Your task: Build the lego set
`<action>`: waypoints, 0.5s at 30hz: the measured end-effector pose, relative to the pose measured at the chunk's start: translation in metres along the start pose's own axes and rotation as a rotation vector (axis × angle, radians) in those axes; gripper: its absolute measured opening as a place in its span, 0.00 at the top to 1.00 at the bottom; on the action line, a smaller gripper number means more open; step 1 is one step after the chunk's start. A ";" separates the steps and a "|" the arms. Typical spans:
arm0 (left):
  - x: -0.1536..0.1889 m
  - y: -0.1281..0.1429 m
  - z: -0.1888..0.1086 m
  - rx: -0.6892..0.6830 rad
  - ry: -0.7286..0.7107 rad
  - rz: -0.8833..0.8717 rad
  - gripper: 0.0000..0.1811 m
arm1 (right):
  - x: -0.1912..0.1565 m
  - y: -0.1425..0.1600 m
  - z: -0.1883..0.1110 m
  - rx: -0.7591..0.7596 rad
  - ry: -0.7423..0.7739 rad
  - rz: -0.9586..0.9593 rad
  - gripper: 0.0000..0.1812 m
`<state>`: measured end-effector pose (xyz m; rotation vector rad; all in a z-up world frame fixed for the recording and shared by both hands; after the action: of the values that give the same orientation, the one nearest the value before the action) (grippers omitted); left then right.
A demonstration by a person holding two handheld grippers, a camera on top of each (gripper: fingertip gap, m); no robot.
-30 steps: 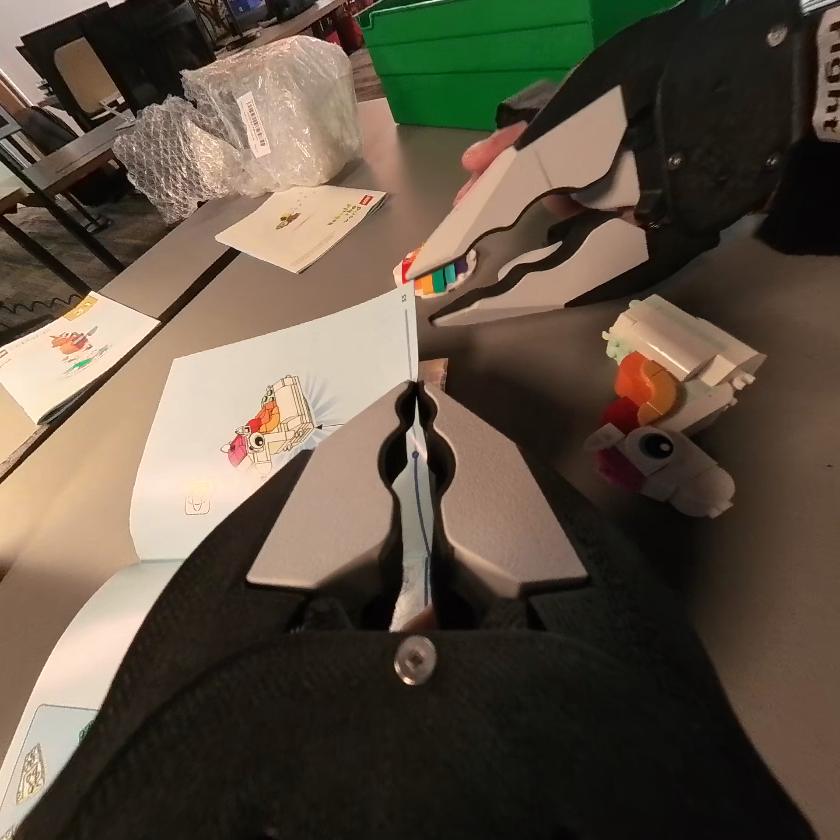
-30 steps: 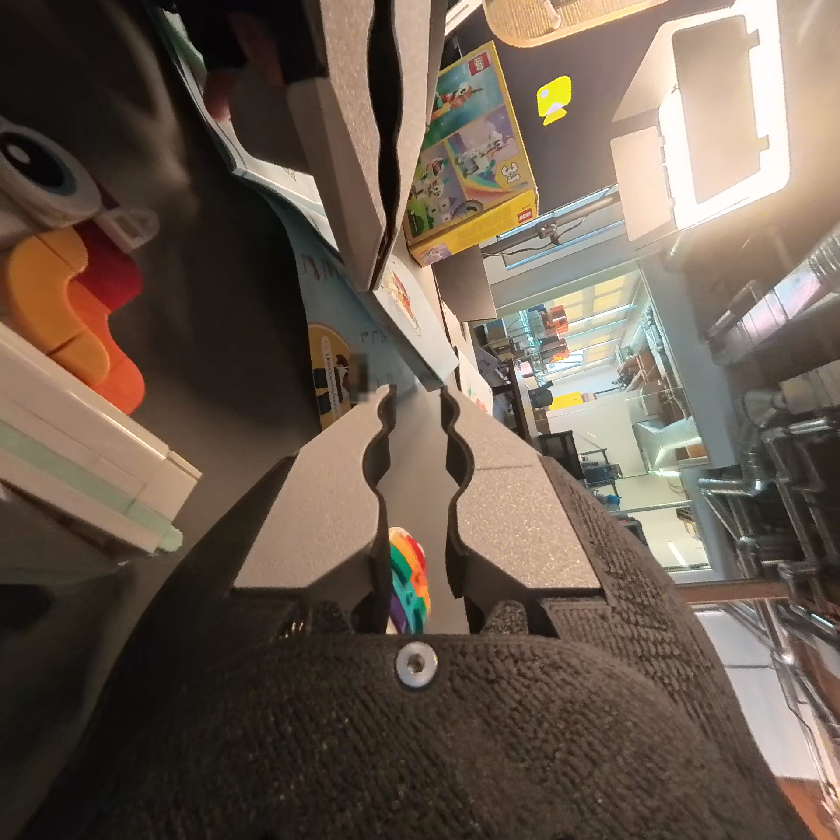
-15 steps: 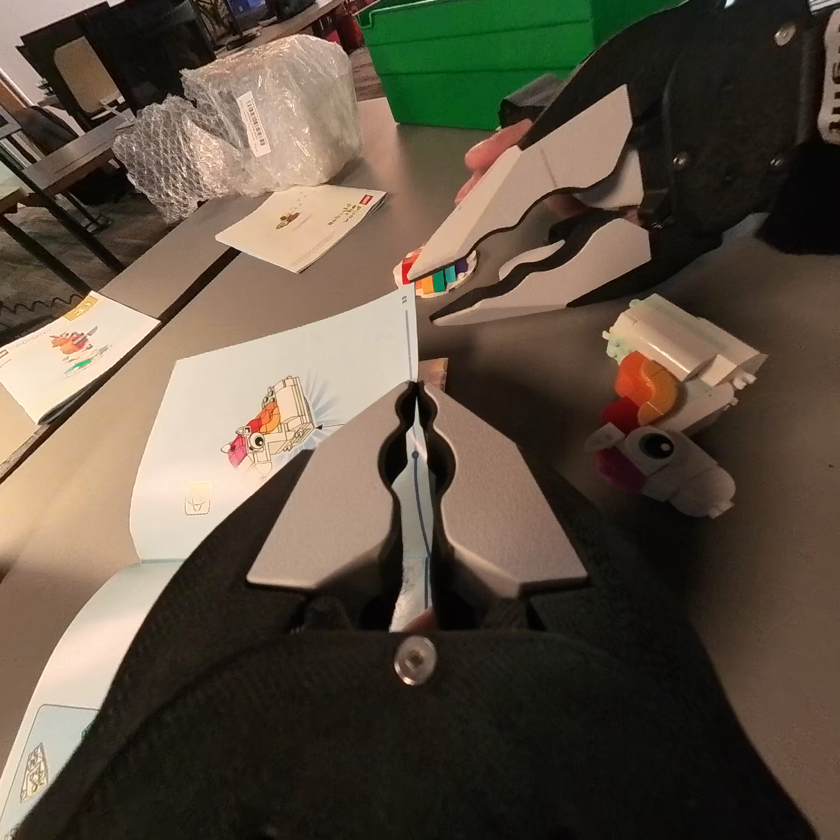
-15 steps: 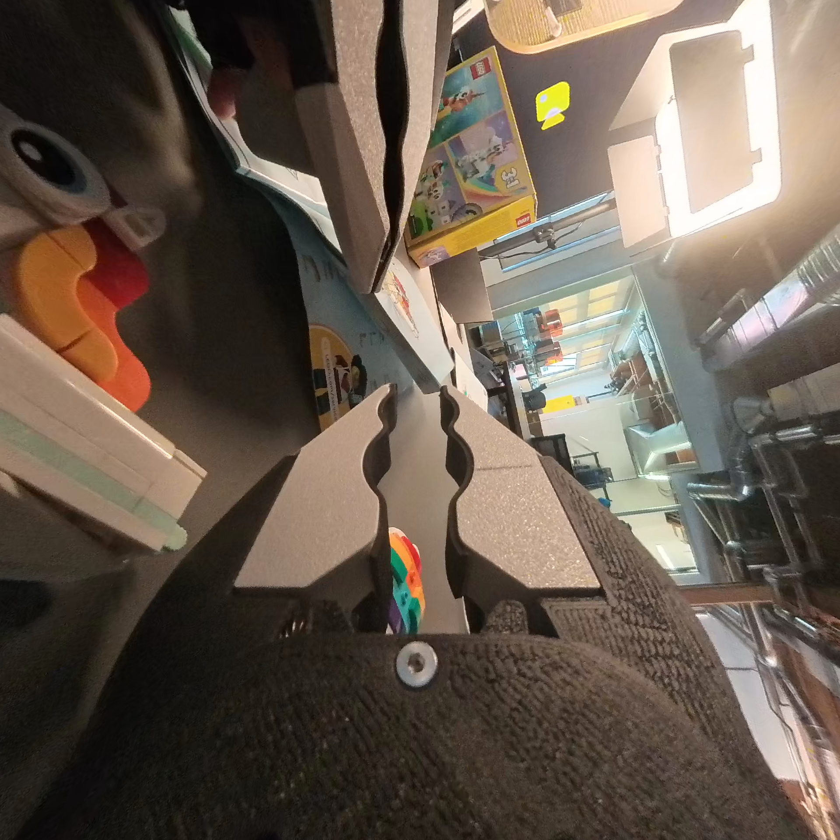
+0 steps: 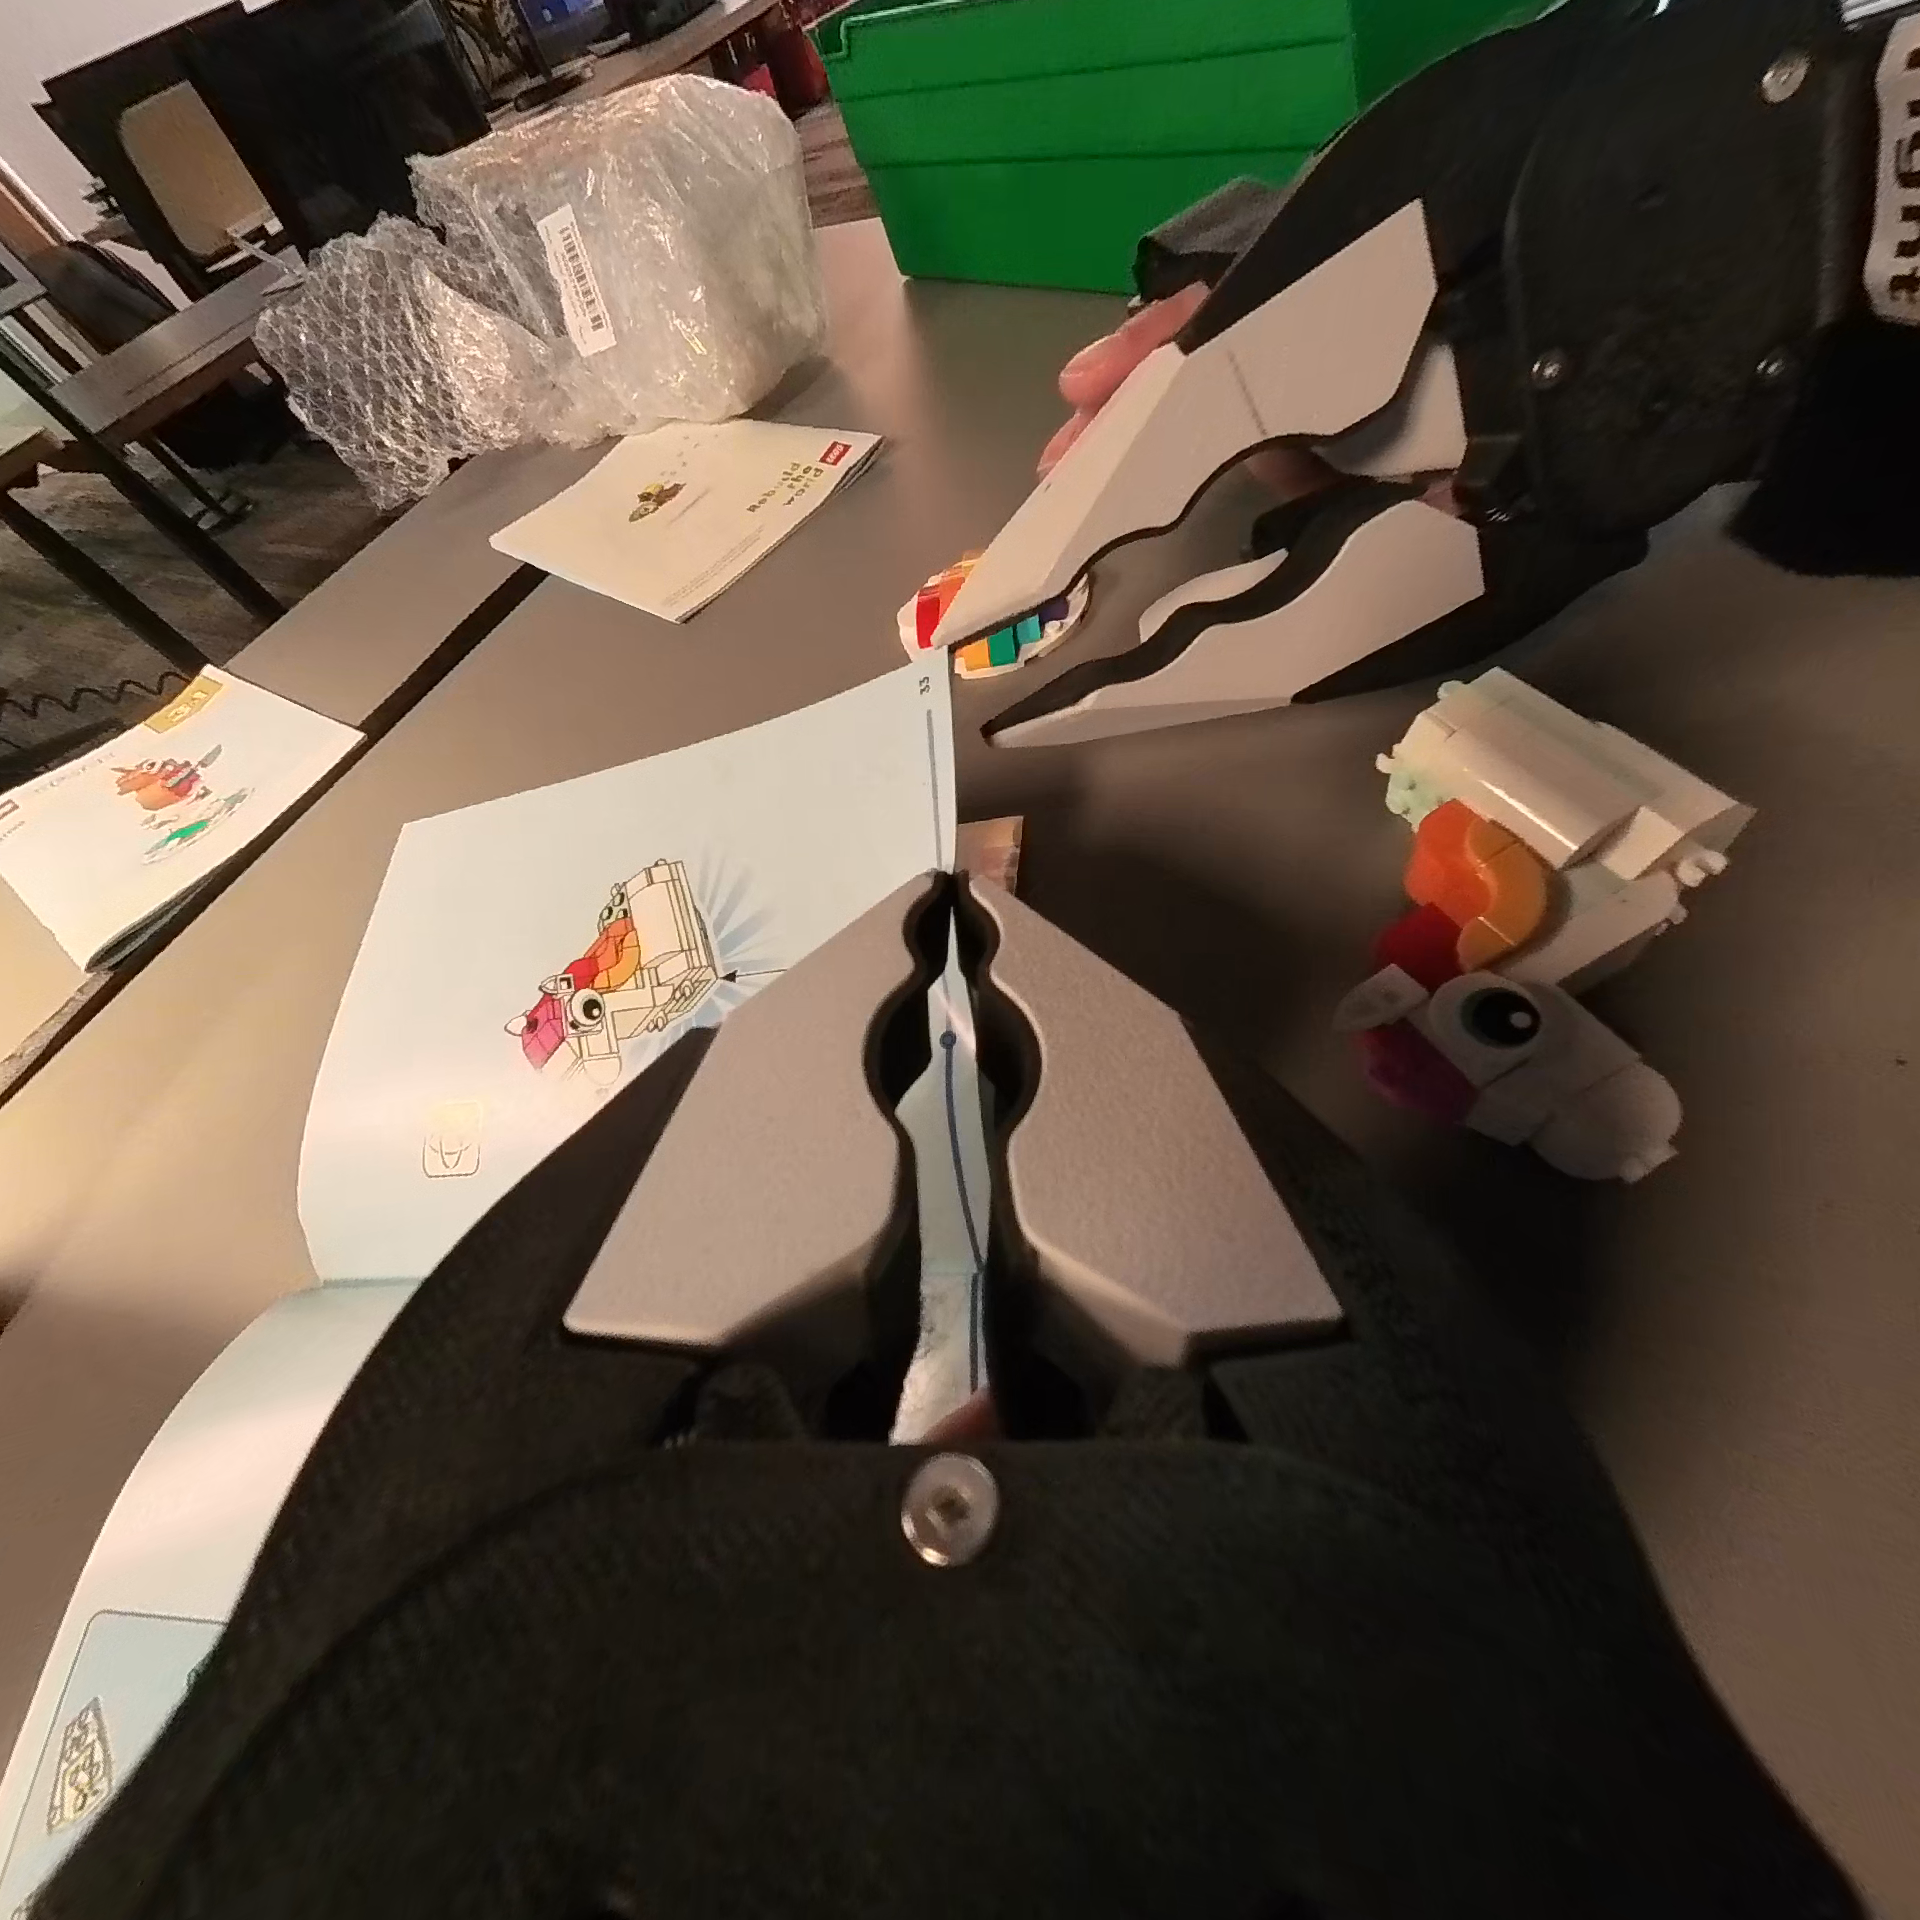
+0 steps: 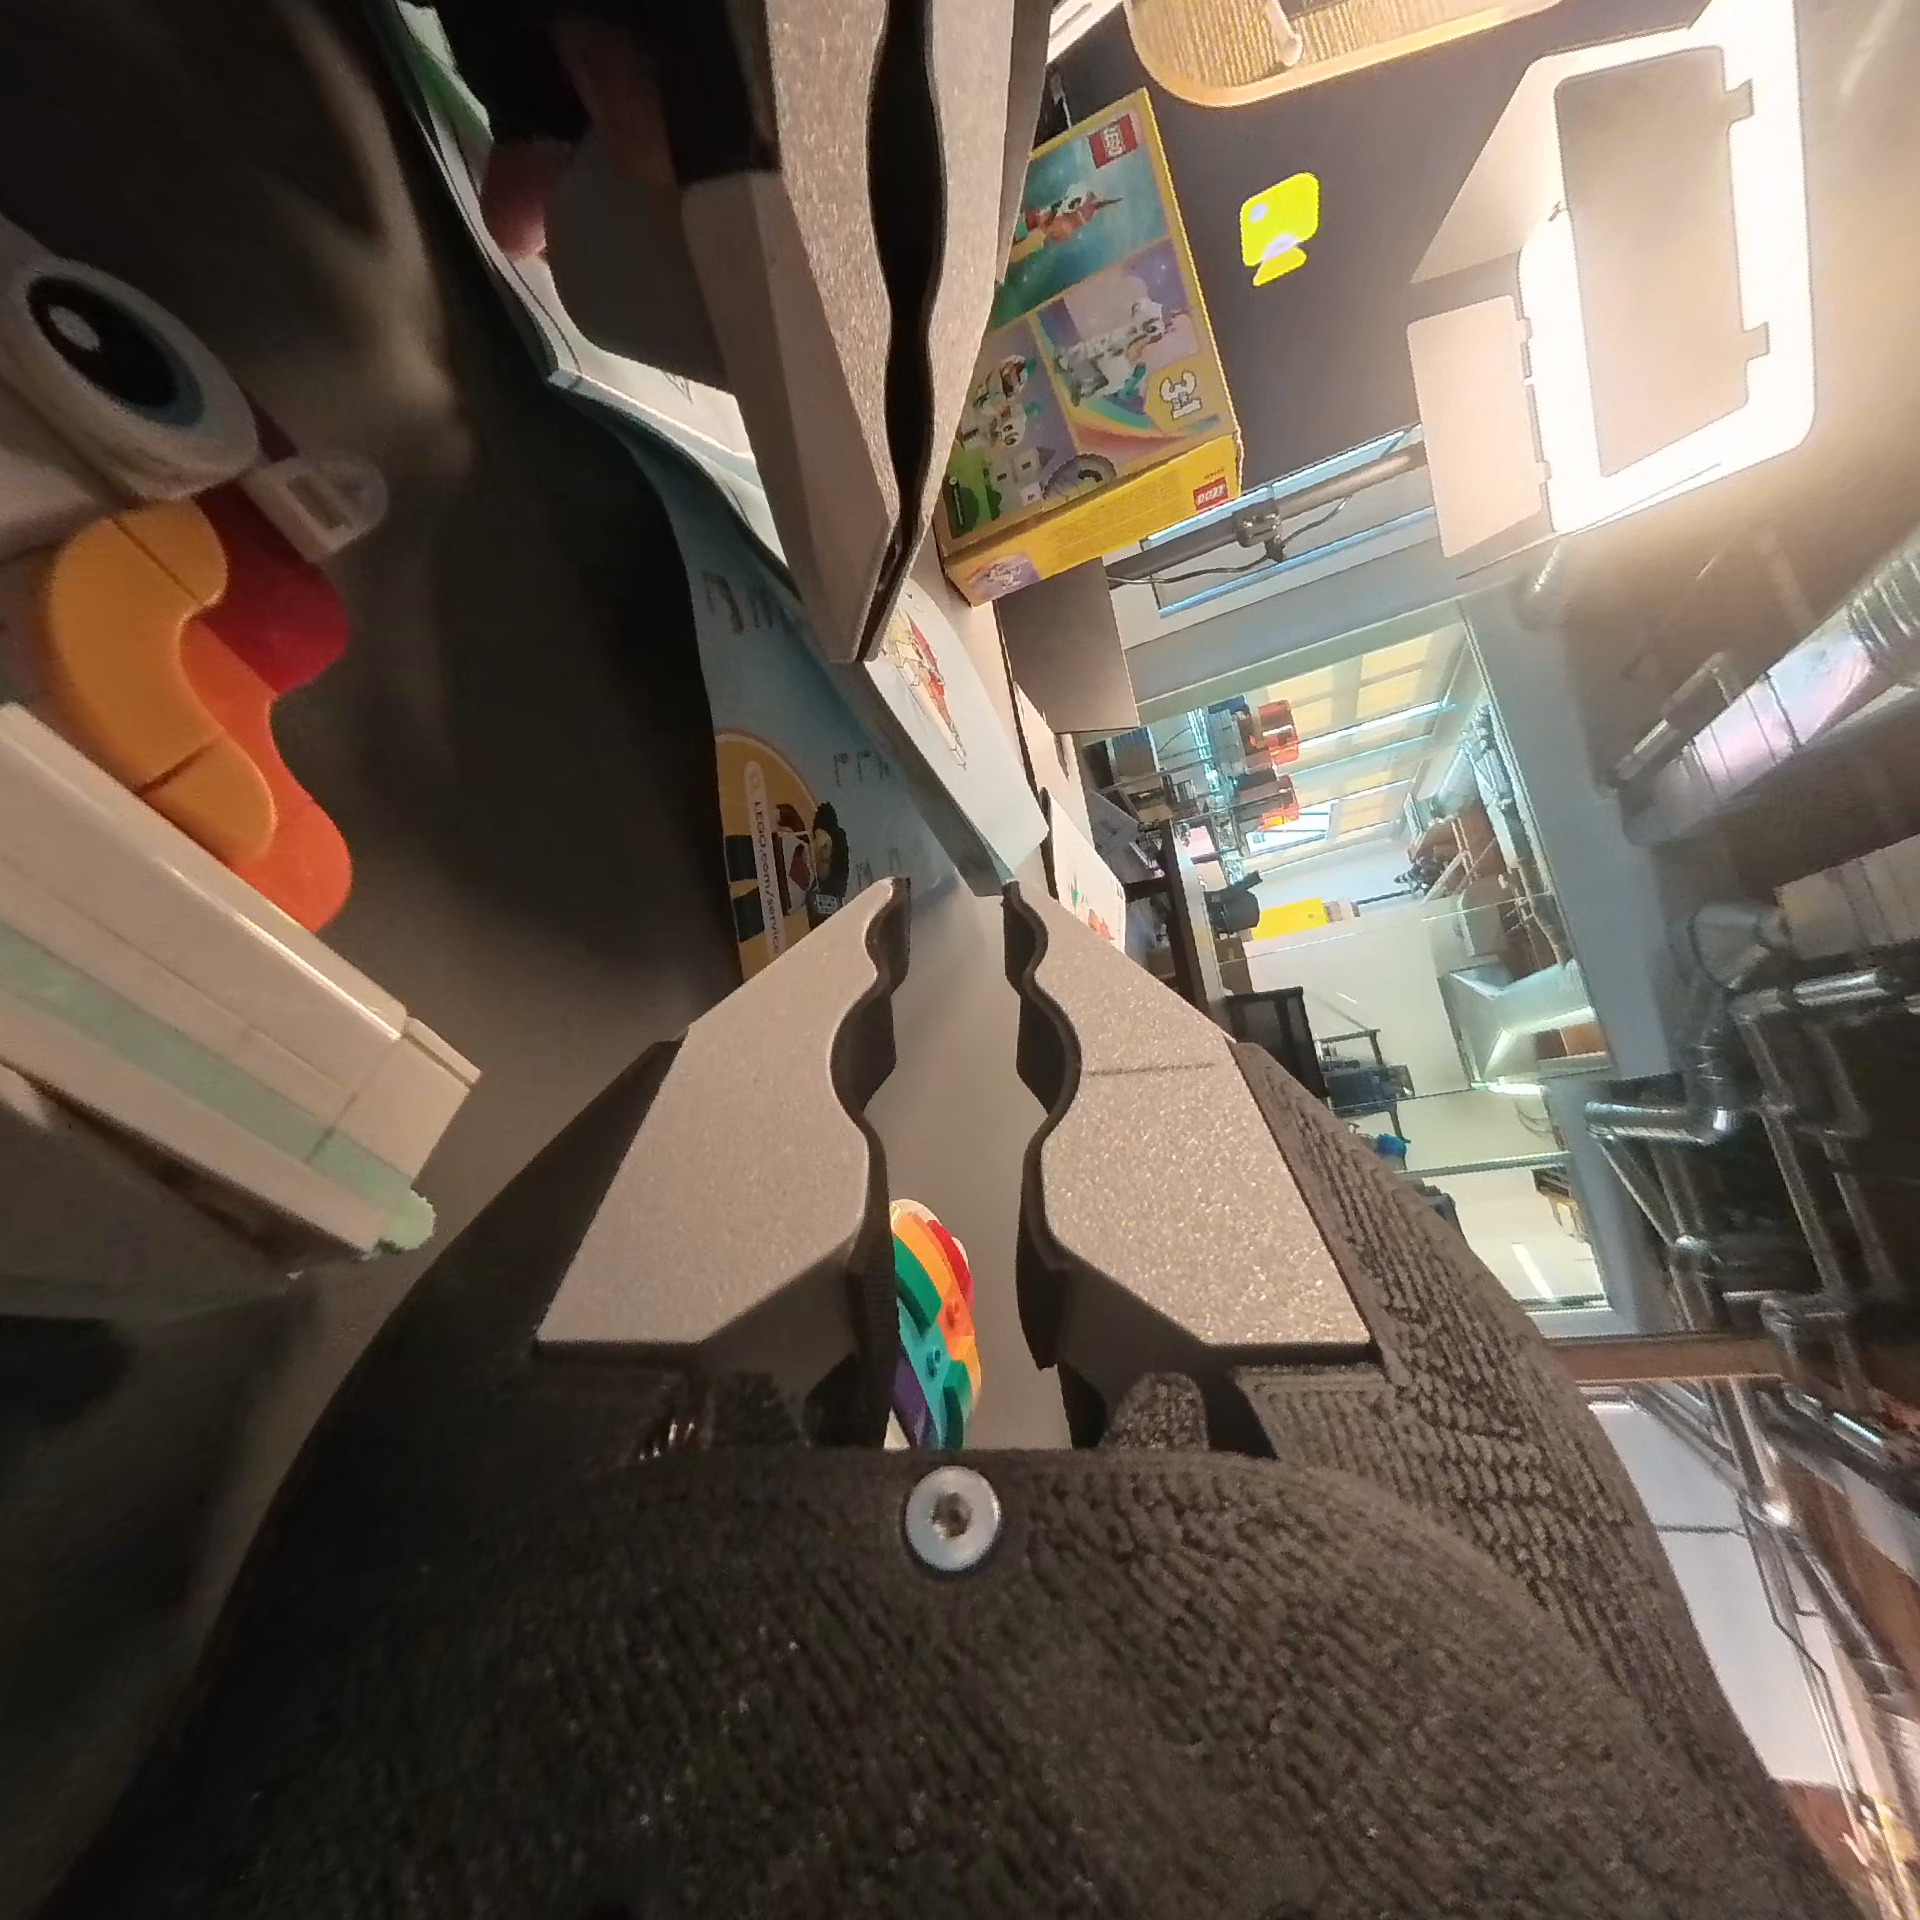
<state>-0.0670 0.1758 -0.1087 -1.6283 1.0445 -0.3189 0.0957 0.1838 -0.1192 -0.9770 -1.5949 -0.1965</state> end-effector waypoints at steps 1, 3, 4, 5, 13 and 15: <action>0.000 0.000 0.000 0.000 0.000 0.000 1.00 | 0.000 0.000 0.000 0.000 0.000 0.000 0.91; 0.000 0.000 0.000 -0.001 0.000 0.001 1.00 | 0.000 0.000 0.000 0.000 -0.001 -0.001 0.91; 0.000 0.000 0.000 -0.001 0.000 0.001 1.00 | 0.000 0.000 0.000 -0.001 -0.002 -0.001 0.91; 0.000 0.000 0.000 -0.001 0.000 0.000 1.00 | 0.000 0.000 0.000 0.000 -0.002 -0.001 0.91; 0.001 0.000 0.000 -0.004 0.004 0.005 1.00 | -0.001 -0.001 0.001 -0.001 -0.007 -0.015 0.92; 0.001 0.000 0.001 -0.006 0.006 0.010 1.00 | -0.001 -0.001 0.001 0.002 -0.007 -0.022 0.92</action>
<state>-0.0659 0.1752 -0.1094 -1.6283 1.0586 -0.3144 0.0938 0.1830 -0.1203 -0.9600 -1.6128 -0.2068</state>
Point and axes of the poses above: each gripper's, where its closed fingertips meet, z out along the fingers, y out of its underside, x = y × z across the jaws, the point moved 9 cm from there along -z, back along the fingers, and after that the axes turned 8 degrees about -y, right-handed, at the moved point
